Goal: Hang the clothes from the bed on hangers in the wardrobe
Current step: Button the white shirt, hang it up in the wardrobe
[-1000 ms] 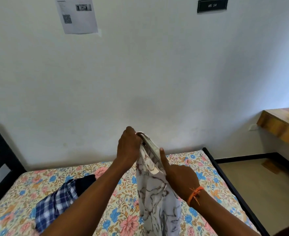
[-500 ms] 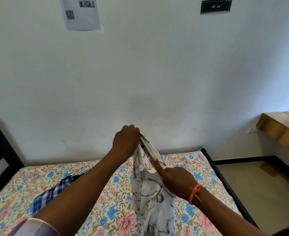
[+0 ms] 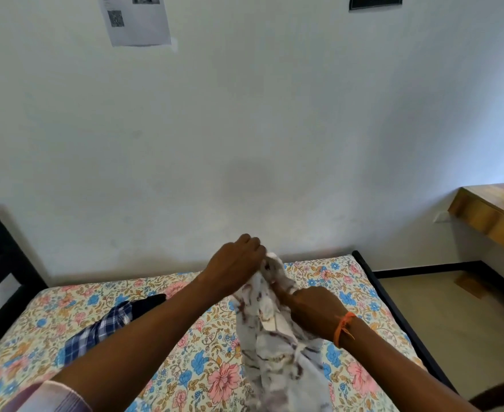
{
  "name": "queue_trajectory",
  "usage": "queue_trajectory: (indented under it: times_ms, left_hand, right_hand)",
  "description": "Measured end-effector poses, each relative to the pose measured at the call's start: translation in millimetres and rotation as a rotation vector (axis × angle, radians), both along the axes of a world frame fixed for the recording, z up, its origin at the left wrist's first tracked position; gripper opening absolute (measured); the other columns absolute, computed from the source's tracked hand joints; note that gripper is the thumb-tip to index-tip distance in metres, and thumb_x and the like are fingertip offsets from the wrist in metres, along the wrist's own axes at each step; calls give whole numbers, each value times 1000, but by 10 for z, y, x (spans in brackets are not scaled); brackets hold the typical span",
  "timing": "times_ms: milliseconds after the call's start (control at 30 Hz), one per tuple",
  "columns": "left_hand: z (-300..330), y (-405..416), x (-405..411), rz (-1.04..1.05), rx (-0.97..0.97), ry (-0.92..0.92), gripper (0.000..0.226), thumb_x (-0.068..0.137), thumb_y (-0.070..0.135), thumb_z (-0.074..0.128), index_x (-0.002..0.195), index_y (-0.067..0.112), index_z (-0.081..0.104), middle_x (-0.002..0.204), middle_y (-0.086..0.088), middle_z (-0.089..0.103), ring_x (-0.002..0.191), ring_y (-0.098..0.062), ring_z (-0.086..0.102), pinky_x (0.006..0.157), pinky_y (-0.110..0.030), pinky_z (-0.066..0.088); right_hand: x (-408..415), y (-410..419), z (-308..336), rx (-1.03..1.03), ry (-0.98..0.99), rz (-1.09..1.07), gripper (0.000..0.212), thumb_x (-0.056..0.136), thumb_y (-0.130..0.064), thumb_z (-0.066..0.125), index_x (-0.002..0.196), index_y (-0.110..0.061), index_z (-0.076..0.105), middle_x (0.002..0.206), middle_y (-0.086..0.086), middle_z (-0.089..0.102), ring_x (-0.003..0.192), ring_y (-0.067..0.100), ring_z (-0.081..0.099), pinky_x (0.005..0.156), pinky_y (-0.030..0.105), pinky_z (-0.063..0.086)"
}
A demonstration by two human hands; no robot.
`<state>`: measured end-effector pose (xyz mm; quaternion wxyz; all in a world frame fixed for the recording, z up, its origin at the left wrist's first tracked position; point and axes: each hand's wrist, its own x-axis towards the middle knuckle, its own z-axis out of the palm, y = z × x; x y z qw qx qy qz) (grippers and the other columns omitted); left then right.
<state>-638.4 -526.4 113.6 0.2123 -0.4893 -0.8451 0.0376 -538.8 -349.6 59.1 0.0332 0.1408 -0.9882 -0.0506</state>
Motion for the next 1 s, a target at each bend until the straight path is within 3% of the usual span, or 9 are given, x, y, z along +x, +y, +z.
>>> queue_trajectory:
  times_ms: [67,100,200,333,467,600,767,867,1000]
  left_hand:
    - [-23,232,180,-89,36,-38,20,75,14,76,92,10,65,89,-7,63,82,-24,62,46,-32,51]
    - [-12,370,263,-69,69,-59,17,80,16,71,94,10,64,92,-7,62,84,-25,61,47,-31,49]
    - [99,531,247,164,125,-184,20,96,18,50,113,12,56,111,-7,55,100,-27,57,64,-37,42]
    - [80,256,126,139,174,-139,18,88,9,59,105,15,60,100,-5,56,84,-26,58,54,-34,41]
    - [39,275,221,73,112,-174,18,88,5,56,104,12,59,102,-6,54,82,-25,58,53,-34,32]
    - [21,313,204,116,198,-269,18,92,11,50,108,12,59,110,-7,49,87,-26,57,60,-39,44]
    - [70,216,145,20,376,-459,26,93,5,49,115,10,63,109,-8,62,93,-25,62,77,-42,50]
    - [100,297,239,-30,420,-613,24,95,8,50,116,10,61,107,-9,65,96,-23,61,82,-40,50]
    - [103,348,300,24,381,-621,24,99,23,50,121,14,54,107,-6,63,93,-21,60,77,-36,50]
  right_hand:
    - [-76,-109,55,73,7,56,30,93,-13,58,122,-7,60,76,8,62,60,26,54,56,26,33]
    - [-102,-172,137,51,-8,7,16,91,-15,63,104,-8,67,83,10,65,70,26,62,60,24,32]
    - [-147,-257,277,21,-96,-151,20,97,-18,54,113,-14,65,105,11,64,104,30,65,69,27,42]
    - [-90,-23,404,197,132,-153,27,75,-13,81,99,-11,71,83,9,73,68,29,70,60,34,52]
    - [-115,43,521,241,107,-125,23,105,-20,41,122,-11,53,102,8,69,87,30,68,64,32,37]
    - [-94,-81,705,225,140,-39,28,104,-24,45,129,-12,50,106,9,67,91,31,66,65,32,31]
    - [-149,151,869,12,196,-195,44,89,-44,67,116,-18,44,103,6,65,90,31,64,64,32,36]
    - [-170,125,843,-214,239,-195,39,86,-32,72,111,-16,46,103,4,60,87,30,63,65,35,45]
    - [-199,110,900,-448,272,-176,33,78,-13,75,104,-20,57,99,-1,52,83,20,59,68,36,52]
